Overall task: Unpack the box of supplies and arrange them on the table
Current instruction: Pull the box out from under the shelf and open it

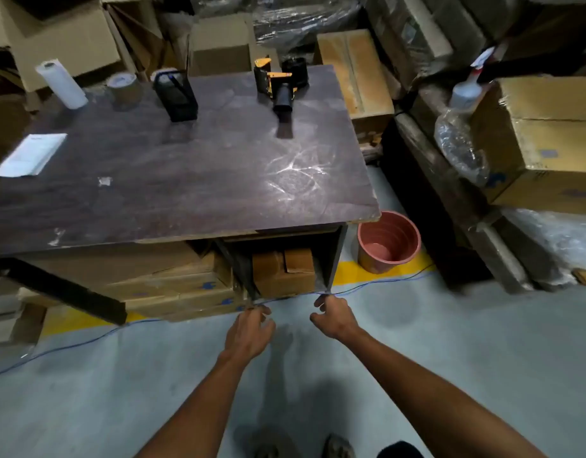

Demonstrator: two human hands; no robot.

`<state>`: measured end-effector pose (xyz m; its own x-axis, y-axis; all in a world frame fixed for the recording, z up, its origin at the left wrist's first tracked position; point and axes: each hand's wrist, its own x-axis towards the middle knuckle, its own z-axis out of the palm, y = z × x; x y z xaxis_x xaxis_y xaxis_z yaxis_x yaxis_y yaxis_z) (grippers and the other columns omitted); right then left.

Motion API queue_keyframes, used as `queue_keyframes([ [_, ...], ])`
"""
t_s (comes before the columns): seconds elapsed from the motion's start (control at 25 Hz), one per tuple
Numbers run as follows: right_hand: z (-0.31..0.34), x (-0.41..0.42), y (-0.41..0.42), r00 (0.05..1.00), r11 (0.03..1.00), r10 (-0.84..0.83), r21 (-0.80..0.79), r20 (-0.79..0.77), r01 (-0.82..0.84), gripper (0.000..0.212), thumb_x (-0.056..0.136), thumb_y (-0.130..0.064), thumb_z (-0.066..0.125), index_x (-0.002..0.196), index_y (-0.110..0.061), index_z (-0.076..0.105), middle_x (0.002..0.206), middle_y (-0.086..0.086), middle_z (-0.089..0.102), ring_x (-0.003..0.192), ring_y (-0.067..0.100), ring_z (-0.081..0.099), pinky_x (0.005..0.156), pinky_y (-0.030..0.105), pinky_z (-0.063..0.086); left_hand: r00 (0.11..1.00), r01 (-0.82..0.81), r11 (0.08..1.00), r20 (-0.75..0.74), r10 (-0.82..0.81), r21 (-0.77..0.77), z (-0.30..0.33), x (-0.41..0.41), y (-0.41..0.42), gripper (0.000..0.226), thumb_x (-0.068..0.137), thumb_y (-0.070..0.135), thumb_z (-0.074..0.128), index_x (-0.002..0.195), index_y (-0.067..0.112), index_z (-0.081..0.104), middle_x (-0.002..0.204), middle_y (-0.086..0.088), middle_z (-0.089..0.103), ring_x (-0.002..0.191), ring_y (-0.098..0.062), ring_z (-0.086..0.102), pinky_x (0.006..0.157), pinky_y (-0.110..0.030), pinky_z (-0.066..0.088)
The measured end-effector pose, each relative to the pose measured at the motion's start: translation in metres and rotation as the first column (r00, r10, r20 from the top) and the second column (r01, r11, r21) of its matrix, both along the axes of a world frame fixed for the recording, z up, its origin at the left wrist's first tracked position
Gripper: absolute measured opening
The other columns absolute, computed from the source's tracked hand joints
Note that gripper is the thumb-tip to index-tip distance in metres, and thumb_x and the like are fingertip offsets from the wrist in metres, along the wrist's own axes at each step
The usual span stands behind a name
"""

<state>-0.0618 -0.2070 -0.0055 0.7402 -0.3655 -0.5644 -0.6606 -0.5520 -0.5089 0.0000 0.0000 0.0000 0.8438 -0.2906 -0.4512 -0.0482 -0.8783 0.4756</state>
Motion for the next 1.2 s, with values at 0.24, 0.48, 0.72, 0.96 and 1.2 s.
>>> queue_keyframes([
  [0.24,-0.105,0.033,-0.025,0.997,0.998,-0.064,-0.017,0.038,0.065,0.038,0.082,-0.034,0.073,0.115,-0.016,0.065,0.12,0.011,0.063,0.112,0.029,0.062,0.091,0.032,0.049,0.998,-0.029,0.998,-0.06,0.026,-0.056,-0.103,0.026,-0.005,0.039,0.098,0.047,0.047,0.136,0.034,0.049,0.143,0.004,0.049,0.132,-0.024,0.047,0.106,-0.041,0.043],
  [0.48,-0.243,0.085,-0.033,0.974,0.996,-0.033,-0.071,0.226,0.051,0.034,0.092,-0.027,0.063,0.12,-0.007,0.06,0.115,0.018,0.067,0.106,0.038,0.062,0.078,0.032,0.047,0.995,-0.032,0.992,0.09,0.043,-0.119,-0.233,0.085,0.0,0.061,0.094,0.066,0.031,0.142,0.031,0.044,0.15,-0.005,0.044,0.132,-0.033,0.047,0.105,-0.049,0.044],
  [0.72,-0.321,0.132,-0.037,0.868,0.982,-0.134,-0.051,0.478,0.18,0.051,0.103,-0.038,0.043,0.148,-0.017,0.033,0.134,0.023,0.051,0.12,0.043,0.053,0.099,0.047,0.046,0.949,0.017,0.962,0.307,0.07,-0.271,-0.303,0.126,-0.021,0.049,0.105,0.05,0.033,0.151,0.054,0.019,0.153,-0.009,0.031,0.136,-0.037,0.04,0.11,-0.053,0.039],
  [0.96,-0.36,0.157,-0.036,0.834,0.99,-0.115,-0.011,0.539,0.143,0.056,0.103,-0.056,0.028,0.155,-0.034,0.028,0.152,0.015,0.039,0.135,0.037,0.044,0.11,0.045,0.036,0.962,-0.07,0.966,0.24,0.131,-0.248,-0.338,0.143,-0.033,0.049,0.099,0.067,0.021,0.147,0.064,0.018,0.166,0.001,0.002,0.15,-0.038,0.014,0.119,-0.057,0.021],
  [1.2,-0.362,0.162,-0.035,0.805,0.983,-0.165,0.03,0.569,0.18,0.05,0.105,-0.049,0.031,0.152,-0.032,0.037,0.154,0.011,0.042,0.139,0.033,0.041,0.112,0.041,0.033,0.973,-0.182,0.905,0.061,0.222,-0.384,-0.338,0.151,-0.036,0.049,0.103,0.057,0.023,0.15,0.049,0.032,0.168,-0.004,-0.002,0.154,-0.03,0.007,0.122,-0.046,0.012],
])
